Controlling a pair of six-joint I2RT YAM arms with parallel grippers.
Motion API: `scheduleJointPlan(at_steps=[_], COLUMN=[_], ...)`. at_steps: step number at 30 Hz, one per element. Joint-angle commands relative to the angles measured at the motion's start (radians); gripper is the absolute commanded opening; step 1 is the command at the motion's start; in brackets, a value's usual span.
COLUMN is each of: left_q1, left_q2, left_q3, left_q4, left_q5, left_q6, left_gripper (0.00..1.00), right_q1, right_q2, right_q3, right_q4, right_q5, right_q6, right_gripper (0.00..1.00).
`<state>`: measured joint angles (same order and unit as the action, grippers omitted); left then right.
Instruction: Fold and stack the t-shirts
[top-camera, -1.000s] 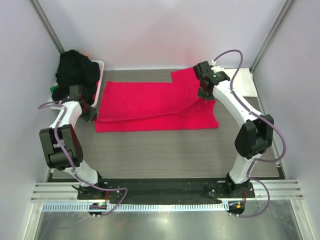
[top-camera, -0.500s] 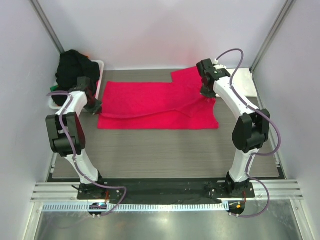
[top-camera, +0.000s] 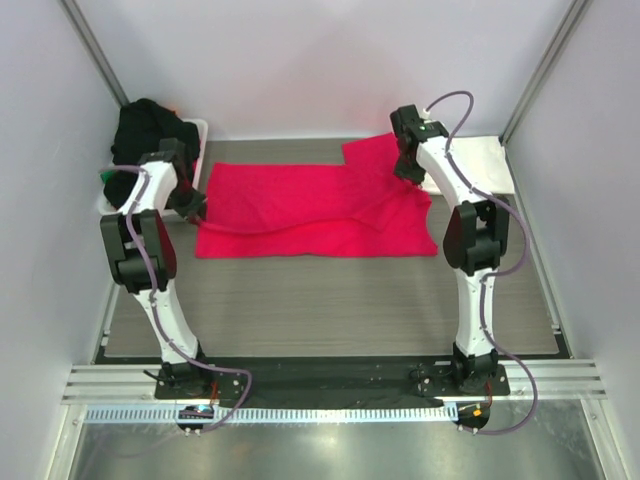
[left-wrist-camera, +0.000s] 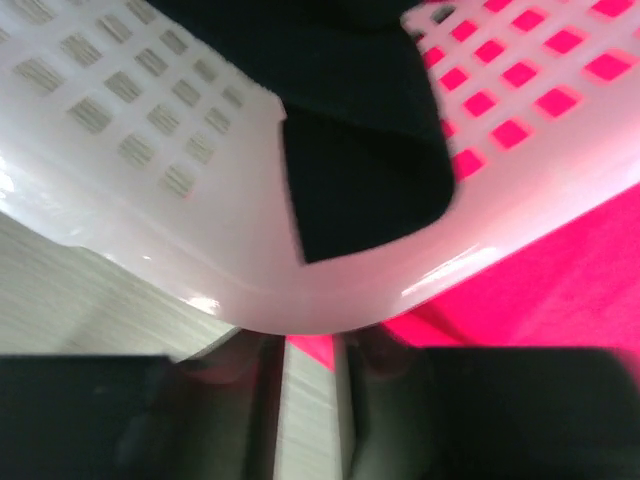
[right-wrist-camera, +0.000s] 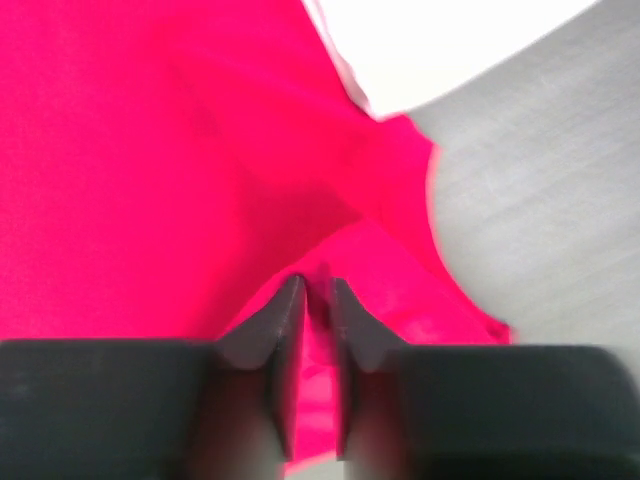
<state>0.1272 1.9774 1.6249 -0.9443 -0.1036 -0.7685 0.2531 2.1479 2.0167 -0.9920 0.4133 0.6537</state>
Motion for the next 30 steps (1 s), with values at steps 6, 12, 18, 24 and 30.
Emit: scheduleJointPlan(at_steps=[6, 12, 18, 24, 30], left_q1=[-0.006, -0.009, -0.006, 0.008, 0.015], left_q2=[-0.011, -0.266, -0.443, -0.465, -0.422], left_q3=[0.211, -0.075, -0.463, -0.646, -0.672], left_q4=[-0.014, 0.047, 0.212, 0.378, 0.466], left_q5=[-0.044, -0.042, 0.008, 0.048, 0.010], left_q6=[0.050, 0.060, 0.058, 0.015, -0.038], left_gripper=[0.82, 0.82, 0.80, 0.76, 0.71], right_q1=[-0.054, -0.086, -0.175, -0.213, -0.222], right_q2=[0.132, -0.278, -0.540, -0.586, -0.537], right_q3=[0.444, -0.180, -0.732, -0.983, -1.018], right_q4=[-0.163, 0.062, 0.266, 0.424, 0.497], right_q5=[-0.013, -0.056, -0.259, -0.466, -0.507], right_q6=[-0.026, -0.003, 0.000, -0.032, -0.035], right_gripper=[0.94, 0.94, 0.84, 0.79, 0.77])
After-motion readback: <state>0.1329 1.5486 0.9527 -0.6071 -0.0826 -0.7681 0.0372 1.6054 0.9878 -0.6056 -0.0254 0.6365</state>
